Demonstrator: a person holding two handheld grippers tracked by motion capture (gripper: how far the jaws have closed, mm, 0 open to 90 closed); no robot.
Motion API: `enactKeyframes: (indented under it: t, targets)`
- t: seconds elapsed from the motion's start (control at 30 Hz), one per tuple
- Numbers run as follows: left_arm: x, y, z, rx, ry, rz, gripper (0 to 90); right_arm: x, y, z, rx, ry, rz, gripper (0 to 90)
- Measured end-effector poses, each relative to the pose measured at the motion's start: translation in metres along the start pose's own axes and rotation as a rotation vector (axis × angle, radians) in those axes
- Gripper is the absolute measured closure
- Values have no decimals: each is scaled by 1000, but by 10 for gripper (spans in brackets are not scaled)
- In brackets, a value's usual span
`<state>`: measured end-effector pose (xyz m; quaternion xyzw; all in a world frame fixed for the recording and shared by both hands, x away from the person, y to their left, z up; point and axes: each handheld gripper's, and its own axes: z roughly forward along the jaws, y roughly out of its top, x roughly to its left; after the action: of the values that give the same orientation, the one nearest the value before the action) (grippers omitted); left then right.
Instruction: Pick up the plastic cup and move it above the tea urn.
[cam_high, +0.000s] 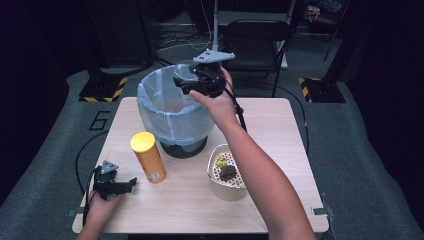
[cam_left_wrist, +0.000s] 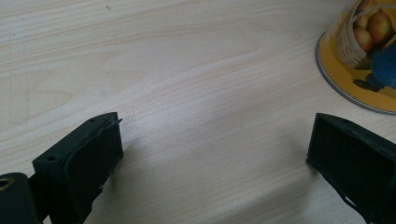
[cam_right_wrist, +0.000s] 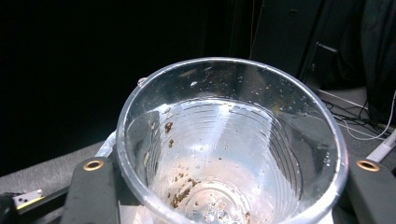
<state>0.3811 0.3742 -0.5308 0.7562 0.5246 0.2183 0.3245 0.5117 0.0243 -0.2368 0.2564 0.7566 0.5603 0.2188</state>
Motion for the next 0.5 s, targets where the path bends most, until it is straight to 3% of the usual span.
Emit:
enactKeyframes:
  t: [0.17,0.33,0.4,0.47,0.5]
  targets:
    - [0,0,0,-1,0,-1,30,2,0,9,9,0,-9,356]
    - [0,0,0,-1,0,-2,30,-2,-1,16,34,-17,15,342]
    - [-1,0,0,0,0,-5,31,-3,-2,21,40,-18,26,277]
    - [-1,0,0,-1,2,-6,30,-1,-2,30,45,-22,57,141]
    - [-1,0,0,-1,2,-6,30,-1,-2,30,45,-22,57,141]
